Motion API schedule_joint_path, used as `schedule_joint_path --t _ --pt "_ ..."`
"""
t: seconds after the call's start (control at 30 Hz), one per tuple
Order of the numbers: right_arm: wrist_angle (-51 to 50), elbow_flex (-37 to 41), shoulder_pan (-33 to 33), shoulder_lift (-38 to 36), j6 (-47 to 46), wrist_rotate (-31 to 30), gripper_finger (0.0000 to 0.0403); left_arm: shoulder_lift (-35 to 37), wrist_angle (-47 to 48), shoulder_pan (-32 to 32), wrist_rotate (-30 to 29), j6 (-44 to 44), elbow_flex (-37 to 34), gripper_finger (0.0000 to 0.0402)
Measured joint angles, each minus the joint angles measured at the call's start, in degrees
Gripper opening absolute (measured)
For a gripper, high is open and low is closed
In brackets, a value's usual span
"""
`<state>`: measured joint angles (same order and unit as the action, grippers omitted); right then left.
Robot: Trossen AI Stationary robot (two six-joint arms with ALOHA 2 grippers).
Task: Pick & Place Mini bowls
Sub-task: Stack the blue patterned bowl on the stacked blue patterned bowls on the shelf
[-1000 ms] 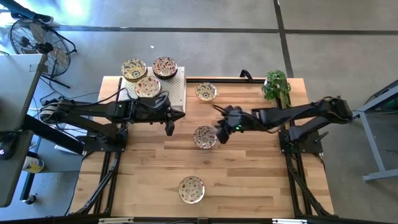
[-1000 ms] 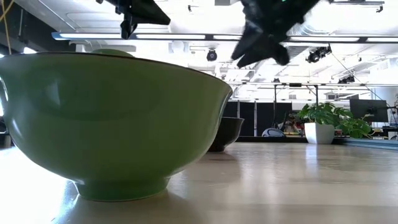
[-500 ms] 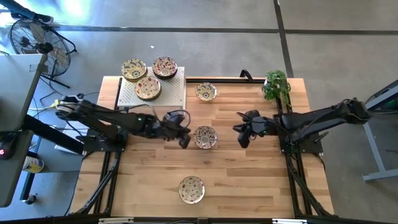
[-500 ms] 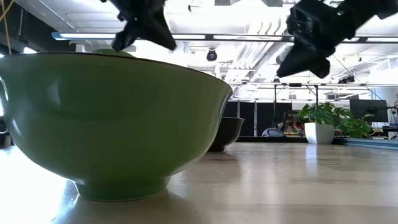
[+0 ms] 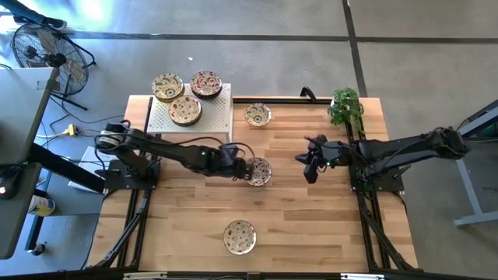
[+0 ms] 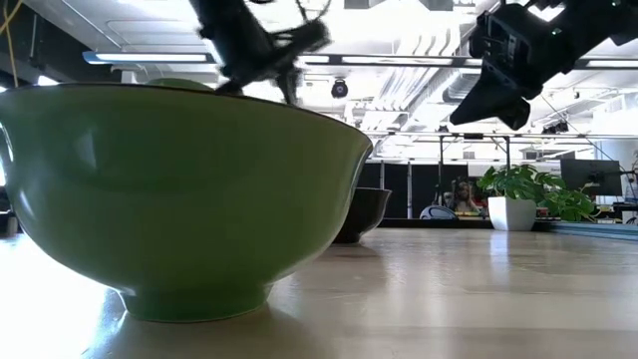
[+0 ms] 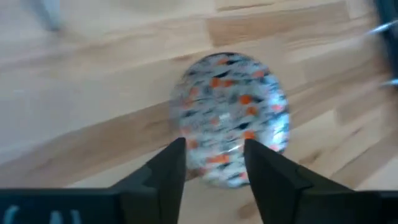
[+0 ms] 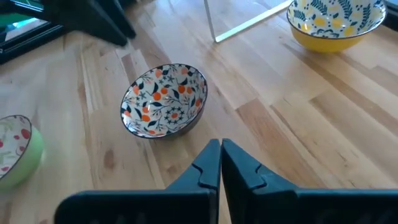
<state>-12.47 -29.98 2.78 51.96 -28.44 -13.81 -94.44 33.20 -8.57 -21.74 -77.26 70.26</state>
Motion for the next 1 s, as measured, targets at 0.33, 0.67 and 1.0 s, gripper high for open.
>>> schedule_joint_path --t 0.33,0.67,1.0 --pt "-0.2 0.0 -0.5 0.0 0.4 2.8 0.0003 -7.1 -0.6 3.7 9.2 -8.1 1.2 0.0178" --pt "-0.4 0.0 -0.5 0.0 2.2 2.9 0.0001 -10.7 -2.9 4.1 12.3 -8.5 1.2 0.0146" --pt "-0.4 0.0 -0.5 0.0 3.5 2.9 0.0001 -11.9 -5.2 4.1 13.3 -6.6 1.1 0.0039"
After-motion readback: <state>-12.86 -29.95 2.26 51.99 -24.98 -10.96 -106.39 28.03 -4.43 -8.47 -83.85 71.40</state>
